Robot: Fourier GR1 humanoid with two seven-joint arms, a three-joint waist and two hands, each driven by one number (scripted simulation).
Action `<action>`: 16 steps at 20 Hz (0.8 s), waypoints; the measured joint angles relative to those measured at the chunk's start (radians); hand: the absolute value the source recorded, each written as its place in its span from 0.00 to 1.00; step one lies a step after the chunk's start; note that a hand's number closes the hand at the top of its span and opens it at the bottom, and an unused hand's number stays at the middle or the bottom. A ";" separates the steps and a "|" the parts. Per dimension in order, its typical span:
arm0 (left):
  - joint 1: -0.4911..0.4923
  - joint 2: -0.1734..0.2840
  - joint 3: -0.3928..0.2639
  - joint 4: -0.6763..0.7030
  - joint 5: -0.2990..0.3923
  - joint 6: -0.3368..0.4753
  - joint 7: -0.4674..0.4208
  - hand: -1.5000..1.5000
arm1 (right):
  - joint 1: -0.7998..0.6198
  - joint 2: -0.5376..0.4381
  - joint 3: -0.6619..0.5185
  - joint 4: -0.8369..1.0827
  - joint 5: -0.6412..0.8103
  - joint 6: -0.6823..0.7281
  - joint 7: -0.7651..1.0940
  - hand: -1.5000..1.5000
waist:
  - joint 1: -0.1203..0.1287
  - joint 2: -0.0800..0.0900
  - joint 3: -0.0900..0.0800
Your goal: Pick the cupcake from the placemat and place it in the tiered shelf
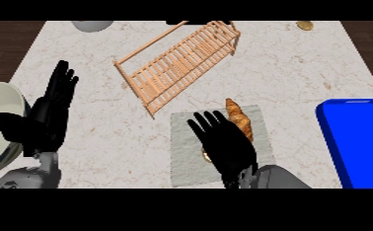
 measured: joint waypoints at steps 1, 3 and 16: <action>0.001 -0.008 0.002 0.012 -0.006 -0.003 -0.010 0.50 | -0.001 0.015 -0.011 0.021 0.014 -0.003 -0.013 0.00 | 0.000 0.000 0.000; -0.004 -0.020 0.003 0.015 -0.021 -0.006 -0.008 0.50 | 0.006 0.030 -0.030 0.046 0.039 -0.003 -0.048 0.00 | 0.000 0.000 0.000; 0.038 -0.042 0.061 -0.048 -0.044 -0.069 0.018 0.50 | 0.082 0.123 -0.090 0.219 0.209 -0.099 -0.247 0.00 | 0.002 0.000 0.000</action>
